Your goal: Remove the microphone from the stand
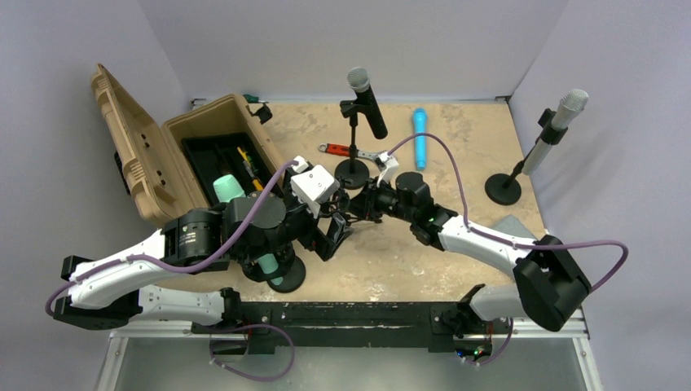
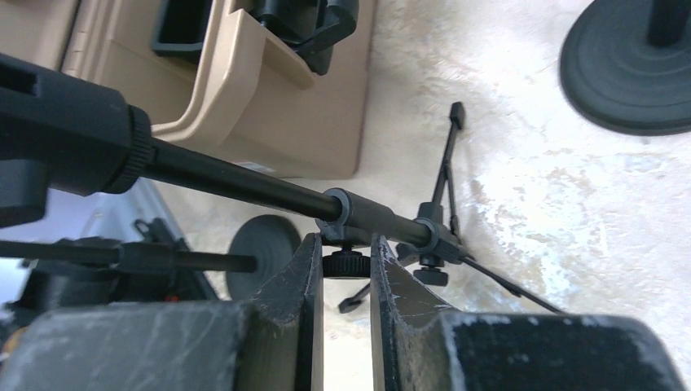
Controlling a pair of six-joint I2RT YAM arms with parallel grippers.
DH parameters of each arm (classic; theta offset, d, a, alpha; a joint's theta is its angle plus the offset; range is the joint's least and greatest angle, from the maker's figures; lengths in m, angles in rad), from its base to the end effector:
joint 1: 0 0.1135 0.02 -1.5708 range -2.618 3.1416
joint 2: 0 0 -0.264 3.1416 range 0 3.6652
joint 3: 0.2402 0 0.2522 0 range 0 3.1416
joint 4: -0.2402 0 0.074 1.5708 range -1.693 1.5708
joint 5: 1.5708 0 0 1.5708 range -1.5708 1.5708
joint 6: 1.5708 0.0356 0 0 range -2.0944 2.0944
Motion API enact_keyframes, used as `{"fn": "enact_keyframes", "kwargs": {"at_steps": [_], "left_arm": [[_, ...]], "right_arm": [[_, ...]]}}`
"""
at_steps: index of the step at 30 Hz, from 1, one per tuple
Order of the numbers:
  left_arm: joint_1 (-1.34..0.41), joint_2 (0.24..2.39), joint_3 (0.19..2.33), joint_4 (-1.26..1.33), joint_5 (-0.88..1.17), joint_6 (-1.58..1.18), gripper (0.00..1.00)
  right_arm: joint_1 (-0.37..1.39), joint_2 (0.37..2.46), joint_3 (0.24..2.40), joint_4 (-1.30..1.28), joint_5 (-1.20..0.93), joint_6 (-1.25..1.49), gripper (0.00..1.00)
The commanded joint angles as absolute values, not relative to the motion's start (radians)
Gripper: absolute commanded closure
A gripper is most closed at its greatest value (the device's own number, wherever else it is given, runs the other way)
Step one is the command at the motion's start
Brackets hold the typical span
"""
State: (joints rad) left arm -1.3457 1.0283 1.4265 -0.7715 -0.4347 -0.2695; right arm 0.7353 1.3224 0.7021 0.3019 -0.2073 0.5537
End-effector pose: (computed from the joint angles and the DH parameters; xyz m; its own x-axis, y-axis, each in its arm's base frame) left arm 0.0560 -0.1772 0.4511 -0.2905 0.1870 -0.9384 0.7462 0.6582 -0.0999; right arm 0.2121 0.2018 0.2418 -0.6189 0.1341 -0.7740 -0.5596 0.6162 0.5542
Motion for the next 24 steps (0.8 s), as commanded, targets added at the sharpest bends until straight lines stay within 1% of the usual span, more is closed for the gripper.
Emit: {"fn": "enact_keyframes", "kwargs": {"at_steps": [1, 11, 14, 16, 17, 19, 21, 22, 24], "left_arm": [[-1.335, 1.021, 1.422, -0.737, -0.442, -0.27, 0.09], [-1.333, 1.002, 1.409, -0.734, -0.445, -0.278, 0.09], [-1.331, 1.008, 1.409, -0.726, -0.44, -0.277, 0.09], [-1.331, 1.017, 1.413, -0.724, -0.435, -0.277, 0.09], [-1.33, 1.02, 1.415, -0.726, -0.432, -0.278, 0.09], [-1.331, 1.022, 1.419, -0.728, -0.429, -0.278, 0.09], [-1.33, 1.019, 1.418, -0.733, -0.43, -0.28, 0.09], [-1.33, 1.014, 1.418, -0.734, -0.432, -0.281, 0.09], [-1.33, 1.008, 1.416, -0.736, -0.431, -0.282, 0.09]], "right_arm": [[0.833, 1.318, 0.776, 0.083, 0.158, 0.404, 1.0], [0.92, 1.328, 0.804, -0.088, 0.569, 0.283, 1.0], [0.946, 1.327, 0.832, -0.111, 0.608, 0.25, 1.0], [0.953, 1.322, 0.849, -0.122, 0.586, 0.249, 1.0], [0.953, 1.309, 0.851, -0.116, 0.555, 0.259, 0.98], [0.951, 1.277, 0.845, -0.087, 0.445, 0.294, 0.85], [0.942, 1.23, 0.823, -0.049, 0.36, 0.341, 0.67], [0.929, 1.206, 0.804, -0.019, 0.302, 0.369, 0.6], [0.877, 1.161, 0.766, 0.04, 0.166, 0.426, 0.53]]}}
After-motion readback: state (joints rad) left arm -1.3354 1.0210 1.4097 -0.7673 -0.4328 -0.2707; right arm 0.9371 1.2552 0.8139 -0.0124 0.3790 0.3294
